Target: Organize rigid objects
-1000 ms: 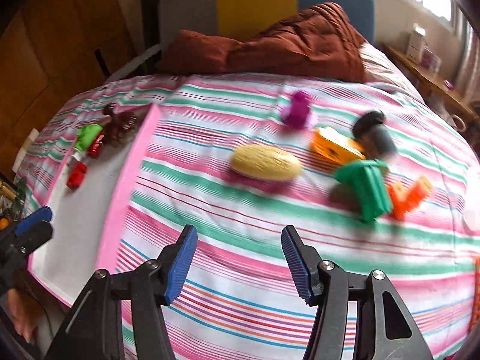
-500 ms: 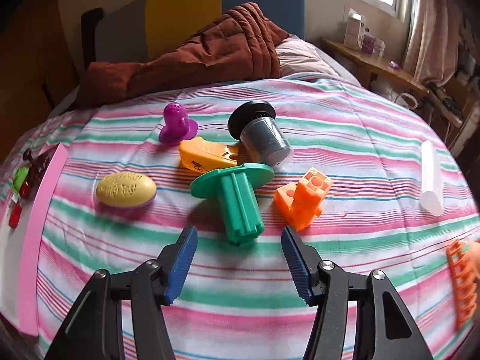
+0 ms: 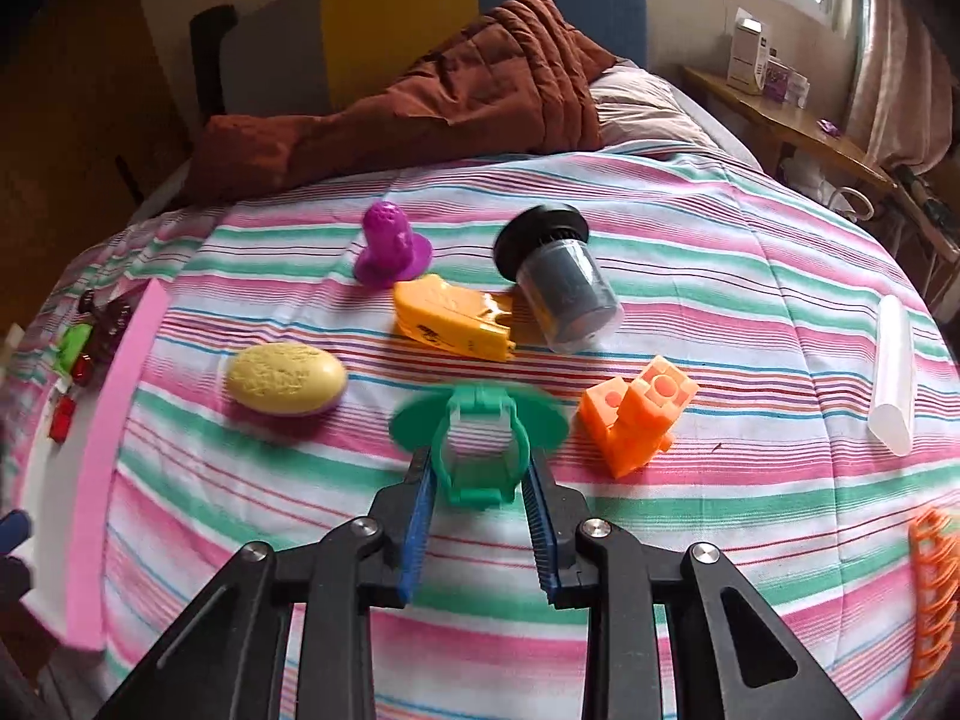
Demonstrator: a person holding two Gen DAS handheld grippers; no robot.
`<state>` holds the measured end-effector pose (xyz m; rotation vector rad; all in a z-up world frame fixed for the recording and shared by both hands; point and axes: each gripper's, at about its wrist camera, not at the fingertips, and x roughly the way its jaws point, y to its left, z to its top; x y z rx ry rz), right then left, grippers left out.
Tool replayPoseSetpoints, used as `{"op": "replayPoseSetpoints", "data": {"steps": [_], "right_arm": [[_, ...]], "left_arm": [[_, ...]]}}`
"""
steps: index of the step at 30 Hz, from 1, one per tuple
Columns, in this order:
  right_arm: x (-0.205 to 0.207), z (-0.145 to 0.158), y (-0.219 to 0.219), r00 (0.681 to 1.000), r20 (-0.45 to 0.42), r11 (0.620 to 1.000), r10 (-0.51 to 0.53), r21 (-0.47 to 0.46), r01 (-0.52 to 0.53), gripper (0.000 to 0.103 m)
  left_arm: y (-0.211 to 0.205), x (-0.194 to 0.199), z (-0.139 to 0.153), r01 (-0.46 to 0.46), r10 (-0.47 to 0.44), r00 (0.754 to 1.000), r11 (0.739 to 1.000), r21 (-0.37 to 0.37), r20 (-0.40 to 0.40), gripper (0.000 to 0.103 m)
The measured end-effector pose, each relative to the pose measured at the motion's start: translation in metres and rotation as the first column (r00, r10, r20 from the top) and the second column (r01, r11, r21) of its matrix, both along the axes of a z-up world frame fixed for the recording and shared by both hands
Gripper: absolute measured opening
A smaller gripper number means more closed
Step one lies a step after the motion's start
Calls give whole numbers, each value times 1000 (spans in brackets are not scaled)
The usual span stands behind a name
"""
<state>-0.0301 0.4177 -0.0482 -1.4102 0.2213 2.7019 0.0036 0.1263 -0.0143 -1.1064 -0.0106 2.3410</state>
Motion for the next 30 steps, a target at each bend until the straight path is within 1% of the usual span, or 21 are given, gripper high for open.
{"op": "replayPoseSetpoints", "data": {"steps": [3, 7, 9, 10, 11, 12, 13, 14, 16, 18, 21, 23, 24, 27, 30], "right_arm": [[2, 0, -5, 1000, 23, 1000, 13, -14, -13, 25], [1, -5, -8, 997, 60, 998, 50, -37, -48, 26], [4, -3, -5, 993, 88, 995, 75, -74, -69, 29], [7, 4, 0, 994, 75, 993, 74, -93, -67, 31], [12, 13, 6, 997, 46, 992, 66, -106, -61, 37], [18, 24, 15, 999, 2, 992, 39, -117, -38, 44], [24, 34, 27, 999, -42, 992, -4, -130, -1, 48], [31, 43, 40, 994, -83, 988, -66, -148, 53, 56], [40, 50, 66, 972, -127, 968, -199, -181, 175, 57], [40, 46, 84, 954, -113, 951, -276, -176, 254, 57], [35, 33, 93, 951, -63, 945, -302, -148, 290, 57], [32, 27, 95, 950, -44, 943, -310, -144, 301, 57], [31, 25, 95, 950, -39, 942, -309, -153, 300, 57], [29, 21, 93, 951, -24, 941, -307, -155, 300, 57], [29, 21, 93, 950, -18, 942, -312, -135, 307, 57]], "left_arm": [[4, 0, 0, 5, -5, 1000, 1000, -6, 3, 48], [9, 1, 1, 12, -12, 1000, 1000, -10, 2, 48], [13, 1, 2, 22, -22, 1000, 1000, -12, 3, 48], [16, 1, 3, 28, -28, 1000, 1000, -12, 1, 48], [19, 1, 3, 32, -32, 999, 999, -13, -2, 48], [24, 0, 5, 40, -40, 999, 999, -11, -3, 48], [28, 0, 6, 48, -48, 999, 999, -10, -6, 48], [34, -1, 7, 56, -56, 998, 998, -11, -10, 48], [52, -3, 9, 71, -72, 997, 997, -19, -19, 48], [72, -6, 9, 97, -97, 995, 995, -26, -21, 48], [108, -10, 7, 146, -147, 989, 988, -51, -25, 49], [129, -10, 4, 180, -182, 983, 981, -65, -25, 55], [141, -12, 1, 203, -205, 979, 977, -62, -19, 56], [164, -19, -7, 222, -221, 975, 974, -53, 20, 59], [183, -24, -13, 216, -216, 976, 973, -76, 17, 60]]}}
